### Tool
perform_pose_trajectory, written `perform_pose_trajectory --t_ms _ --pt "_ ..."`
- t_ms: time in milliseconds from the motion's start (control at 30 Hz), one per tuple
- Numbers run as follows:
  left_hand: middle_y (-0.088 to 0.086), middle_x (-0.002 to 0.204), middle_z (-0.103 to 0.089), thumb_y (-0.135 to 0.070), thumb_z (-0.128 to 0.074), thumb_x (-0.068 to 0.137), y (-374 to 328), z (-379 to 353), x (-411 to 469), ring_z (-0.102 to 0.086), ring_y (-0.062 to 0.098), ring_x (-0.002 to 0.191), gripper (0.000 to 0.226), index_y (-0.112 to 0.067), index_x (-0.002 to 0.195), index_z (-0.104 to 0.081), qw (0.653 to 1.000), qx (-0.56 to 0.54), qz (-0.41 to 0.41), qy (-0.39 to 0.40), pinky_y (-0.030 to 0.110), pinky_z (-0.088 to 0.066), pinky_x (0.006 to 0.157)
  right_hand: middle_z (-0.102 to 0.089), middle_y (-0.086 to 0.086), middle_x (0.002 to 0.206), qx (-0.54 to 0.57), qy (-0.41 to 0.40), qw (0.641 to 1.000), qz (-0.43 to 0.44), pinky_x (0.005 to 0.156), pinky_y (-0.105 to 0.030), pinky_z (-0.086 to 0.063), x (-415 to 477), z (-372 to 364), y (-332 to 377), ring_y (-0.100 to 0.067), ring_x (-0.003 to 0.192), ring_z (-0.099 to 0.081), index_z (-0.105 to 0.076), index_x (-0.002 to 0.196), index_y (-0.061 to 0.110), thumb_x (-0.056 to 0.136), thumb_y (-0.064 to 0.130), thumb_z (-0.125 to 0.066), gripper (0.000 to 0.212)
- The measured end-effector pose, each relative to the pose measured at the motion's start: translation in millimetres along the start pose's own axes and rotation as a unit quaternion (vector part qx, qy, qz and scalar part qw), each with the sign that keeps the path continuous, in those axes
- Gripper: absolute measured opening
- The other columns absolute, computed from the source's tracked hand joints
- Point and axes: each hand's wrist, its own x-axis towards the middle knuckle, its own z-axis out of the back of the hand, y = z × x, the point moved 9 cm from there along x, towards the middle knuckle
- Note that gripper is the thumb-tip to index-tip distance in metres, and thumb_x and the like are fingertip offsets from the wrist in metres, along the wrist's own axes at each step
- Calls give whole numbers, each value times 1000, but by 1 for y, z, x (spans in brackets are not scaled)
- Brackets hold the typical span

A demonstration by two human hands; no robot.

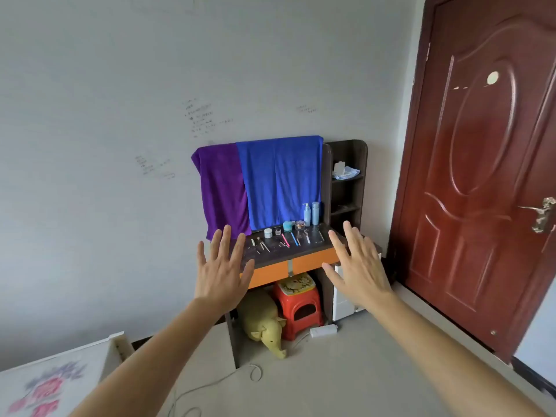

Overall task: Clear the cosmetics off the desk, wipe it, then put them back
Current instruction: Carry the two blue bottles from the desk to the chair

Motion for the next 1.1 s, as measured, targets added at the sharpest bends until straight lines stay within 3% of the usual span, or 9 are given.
perform_pose_trajectory --t_ms 167,367,500,667,867,1100 --pt "9 165 -11 -59 -7 95 22 -59 46 -8 28 152 74 -22 157 -22 1000 -9 6 -3 55 -5 121 -4 -22 166 -5 39 999 -7 120 -52 -24 46 -75 -4 -39 150 -20 -12 161 18 100 59 -34 76" --pt "12 162 -22 -56 -17 98 55 -126 136 -19 31 149 70 -18 155 -29 999 -35 -2 -11 56 -14 117 -4 -21 166 -6 69 997 -22 120 -51 -24 133 -150 -20 -37 151 -18 -14 161 17 101 57 -34 75" --pt "11 163 -20 -58 -15 98 61 -168 205 -18 31 150 71 -18 156 -26 998 -58 -14 3 58 -15 118 -10 -23 165 -11 76 997 -28 118 -50 -29 178 -185 -39 -39 149 -24 -20 160 15 101 55 -39 74" --pt "10 163 -21 -58 -15 99 33 -227 284 -18 29 150 69 -19 155 -26 994 -84 -56 31 58 -15 118 -23 -24 161 -17 79 994 -67 112 -51 -38 218 -229 -96 -39 143 -36 -29 157 13 99 53 -46 73" --pt "11 161 -26 -56 -23 100 -24 -324 375 -23 30 148 67 -17 154 -30 991 -96 -76 62 58 -20 117 -24 -23 161 11 79 990 -117 113 -48 -36 271 -313 -185 -38 142 -36 -29 157 13 99 54 -45 72" --pt "8 165 -11 -56 -24 100 -72 -439 485 -11 26 152 68 -20 157 -19 987 -58 -39 143 53 -12 120 -14 -20 165 66 137 979 -132 115 -45 -32 364 -428 -281 -34 149 -26 -20 159 16 100 55 -42 75"
